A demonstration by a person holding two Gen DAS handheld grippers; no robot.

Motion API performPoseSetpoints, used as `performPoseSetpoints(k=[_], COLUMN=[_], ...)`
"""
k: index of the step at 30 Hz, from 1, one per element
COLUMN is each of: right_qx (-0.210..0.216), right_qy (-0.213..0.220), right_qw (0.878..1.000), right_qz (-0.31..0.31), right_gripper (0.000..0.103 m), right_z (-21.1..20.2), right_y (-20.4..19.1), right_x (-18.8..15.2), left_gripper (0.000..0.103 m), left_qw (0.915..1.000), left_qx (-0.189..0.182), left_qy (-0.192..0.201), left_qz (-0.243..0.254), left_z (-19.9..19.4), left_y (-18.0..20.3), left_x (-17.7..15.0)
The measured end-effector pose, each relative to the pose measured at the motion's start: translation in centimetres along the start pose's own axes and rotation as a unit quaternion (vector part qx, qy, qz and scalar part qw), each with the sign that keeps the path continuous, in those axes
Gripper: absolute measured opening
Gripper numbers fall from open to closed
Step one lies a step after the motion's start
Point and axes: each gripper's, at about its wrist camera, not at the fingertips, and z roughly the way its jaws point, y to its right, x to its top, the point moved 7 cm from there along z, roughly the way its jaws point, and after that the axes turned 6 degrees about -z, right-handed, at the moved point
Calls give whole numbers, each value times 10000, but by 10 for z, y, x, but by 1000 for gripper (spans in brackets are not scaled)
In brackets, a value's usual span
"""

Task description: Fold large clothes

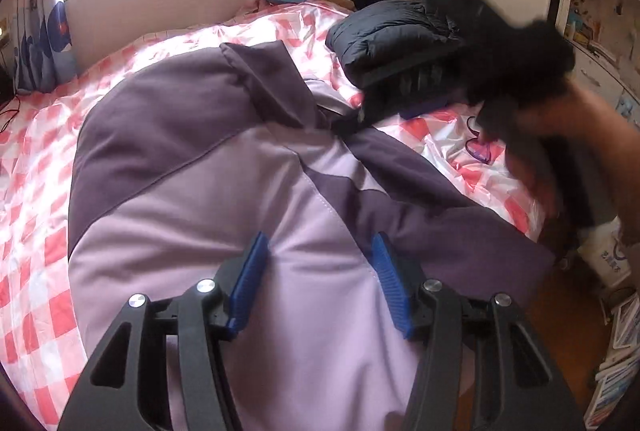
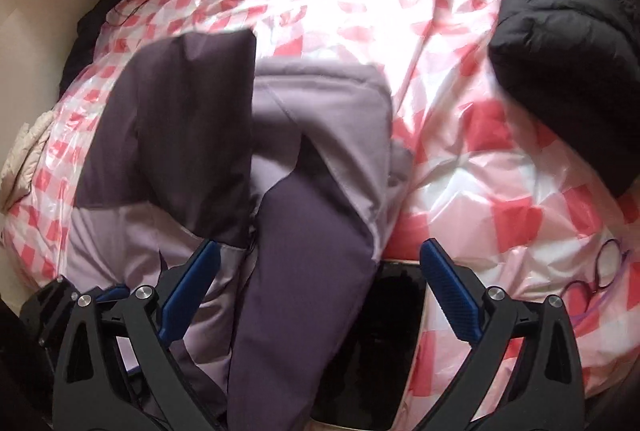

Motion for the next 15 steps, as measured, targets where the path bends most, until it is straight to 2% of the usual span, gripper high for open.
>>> performPoseSetpoints(k=[3, 5, 7, 8, 9, 11, 15], right_qx=[843, 1118, 1096, 1014, 1022, 1264, 789], right_qy=[771, 923, 957, 914, 857, 1015, 1425], right_qw=[9926, 9863, 9830, 9818, 9795, 9718, 9772], right_qz=[400, 790, 1123, 1318, 1511, 1713, 1360], right_gripper=[96, 96, 96, 96, 96, 96, 96], right_z=[-30, -24, 3, 23, 44, 69, 77], right_y=[-13, -18, -15, -10, -3, 5, 9], right_x=[24, 34, 36, 31, 24, 10, -3], left_gripper=[53, 53, 53, 53, 53, 53, 53], left_qw=[10000, 9998, 9996, 9996, 9996, 9996, 9994], left_qx=[12, 123, 185, 178, 180, 127, 11], left_qy=[-10, 10, 39, 36, 29, 25, 44], left_qz=[56, 150, 205, 211, 217, 246, 350], left_z=[4, 8, 13, 25, 31, 36, 41], left_y=[5, 12, 17, 26, 30, 32, 39], left_x=[-8, -9, -6, 6, 5, 2, -3])
